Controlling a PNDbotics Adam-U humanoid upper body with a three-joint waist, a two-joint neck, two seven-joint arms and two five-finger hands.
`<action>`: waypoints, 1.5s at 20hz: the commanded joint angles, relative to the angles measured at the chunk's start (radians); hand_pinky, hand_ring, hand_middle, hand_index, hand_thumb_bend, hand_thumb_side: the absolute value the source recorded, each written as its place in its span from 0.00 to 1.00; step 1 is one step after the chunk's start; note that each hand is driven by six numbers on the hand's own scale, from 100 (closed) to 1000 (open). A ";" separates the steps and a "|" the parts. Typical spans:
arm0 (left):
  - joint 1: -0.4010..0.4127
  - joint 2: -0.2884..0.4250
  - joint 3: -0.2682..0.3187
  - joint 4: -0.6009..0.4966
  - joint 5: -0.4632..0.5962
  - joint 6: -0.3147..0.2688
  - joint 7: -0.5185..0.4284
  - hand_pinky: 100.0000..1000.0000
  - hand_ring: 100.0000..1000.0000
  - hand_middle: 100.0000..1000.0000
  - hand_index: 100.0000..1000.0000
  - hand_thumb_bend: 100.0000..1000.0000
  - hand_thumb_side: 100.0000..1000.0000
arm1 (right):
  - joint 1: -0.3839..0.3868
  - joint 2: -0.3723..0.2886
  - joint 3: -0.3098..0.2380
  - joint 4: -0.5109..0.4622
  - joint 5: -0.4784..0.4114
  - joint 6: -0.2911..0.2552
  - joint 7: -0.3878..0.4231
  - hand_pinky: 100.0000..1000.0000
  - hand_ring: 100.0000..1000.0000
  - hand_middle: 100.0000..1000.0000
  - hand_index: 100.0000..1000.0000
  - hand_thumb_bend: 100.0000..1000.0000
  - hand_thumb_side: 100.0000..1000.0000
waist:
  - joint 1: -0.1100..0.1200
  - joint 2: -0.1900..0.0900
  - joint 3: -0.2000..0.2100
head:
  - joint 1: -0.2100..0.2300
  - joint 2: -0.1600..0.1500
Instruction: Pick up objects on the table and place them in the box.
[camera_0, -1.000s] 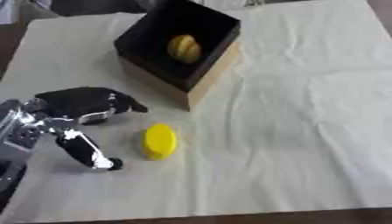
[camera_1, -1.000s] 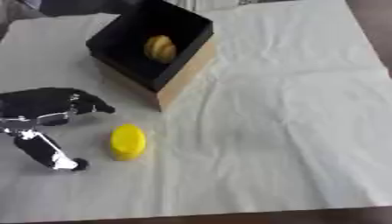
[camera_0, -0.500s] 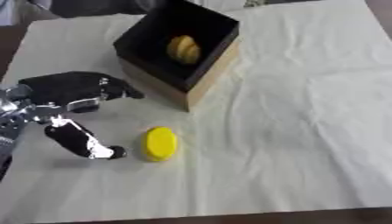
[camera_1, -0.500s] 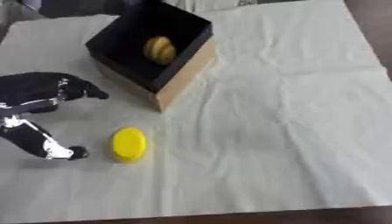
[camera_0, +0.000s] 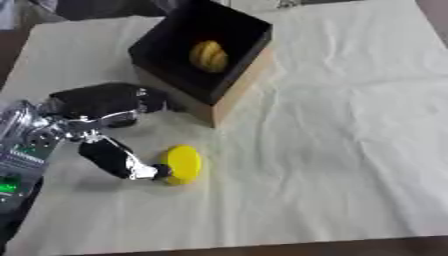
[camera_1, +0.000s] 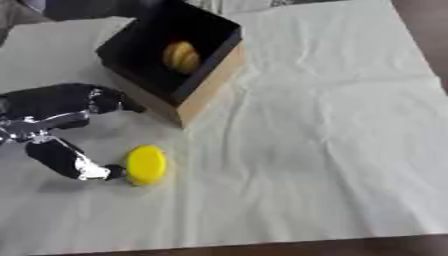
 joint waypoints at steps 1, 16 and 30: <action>-0.009 0.000 -0.002 0.014 -0.019 -0.007 -0.004 0.93 0.87 0.81 0.96 0.43 0.50 | -0.008 -0.019 -0.009 -0.016 0.002 0.003 0.001 0.92 0.86 0.54 0.78 0.00 0.55 | -0.004 -0.017 -0.002 | 0.001 0.000; -0.005 -0.049 -0.033 0.129 -0.068 -0.036 -0.051 0.93 0.87 0.81 0.94 0.45 0.37 | -0.009 -0.010 -0.011 -0.016 0.000 0.010 -0.006 0.92 0.86 0.54 0.78 0.00 0.55 | -0.006 -0.016 -0.009 | 0.006 -0.003; 0.001 -0.075 -0.037 0.185 -0.141 -0.005 0.042 0.89 0.80 0.72 0.70 0.20 0.26 | -0.006 -0.002 -0.014 -0.016 0.004 0.011 -0.016 0.93 0.86 0.54 0.78 0.00 0.55 | -0.007 -0.013 -0.014 | 0.007 -0.004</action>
